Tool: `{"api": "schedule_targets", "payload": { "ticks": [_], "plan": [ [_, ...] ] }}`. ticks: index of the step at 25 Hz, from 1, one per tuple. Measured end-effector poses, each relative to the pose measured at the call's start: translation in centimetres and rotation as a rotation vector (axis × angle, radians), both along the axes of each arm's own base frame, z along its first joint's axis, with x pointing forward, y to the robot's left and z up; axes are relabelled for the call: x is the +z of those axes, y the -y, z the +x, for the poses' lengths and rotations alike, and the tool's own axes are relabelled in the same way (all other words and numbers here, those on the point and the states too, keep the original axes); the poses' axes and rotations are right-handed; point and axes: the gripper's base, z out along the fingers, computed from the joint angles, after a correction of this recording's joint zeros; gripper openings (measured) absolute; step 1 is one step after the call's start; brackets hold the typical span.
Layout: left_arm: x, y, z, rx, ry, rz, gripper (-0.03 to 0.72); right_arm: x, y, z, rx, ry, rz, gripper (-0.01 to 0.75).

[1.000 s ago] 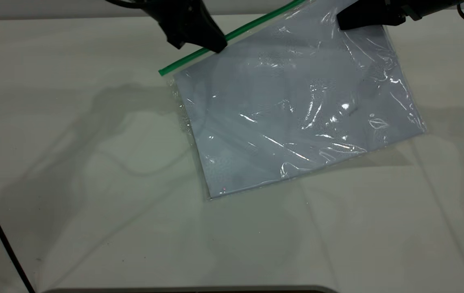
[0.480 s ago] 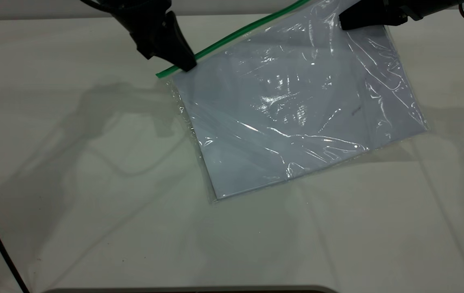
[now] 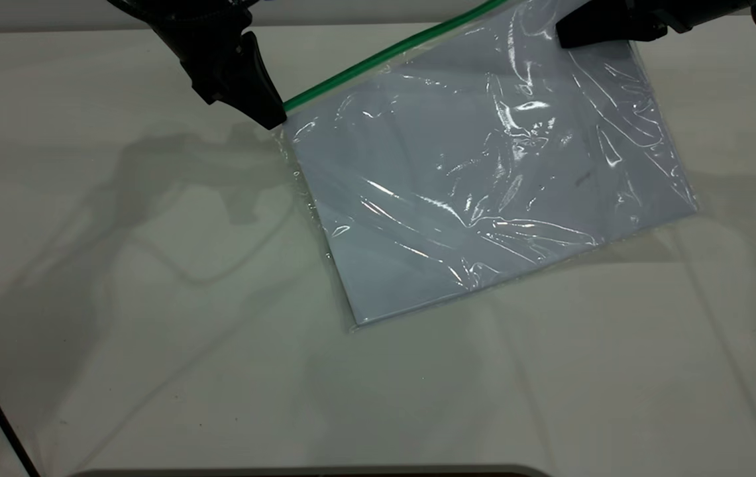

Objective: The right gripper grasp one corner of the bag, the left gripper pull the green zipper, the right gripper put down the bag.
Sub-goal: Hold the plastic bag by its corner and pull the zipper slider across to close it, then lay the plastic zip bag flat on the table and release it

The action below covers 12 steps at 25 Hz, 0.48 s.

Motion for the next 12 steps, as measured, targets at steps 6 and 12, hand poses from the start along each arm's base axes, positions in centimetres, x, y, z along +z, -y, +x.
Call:
{"api": "schedule_targets", "payload": {
  "ticks": [6, 12],
  "plan": [
    [0.02, 0.01, 0.03, 0.015, -0.008, -0.018, 0.351, -0.15, 0.79, 0.27, -0.044, 0.003, -0.026, 0.037],
    [0.06, 0.12, 0.32, 0.130, -0.037, -0.032, 0.547, -0.15, 0.88, 0.31, -0.098, -0.049, 0.001, 0.118]
  ]
}}
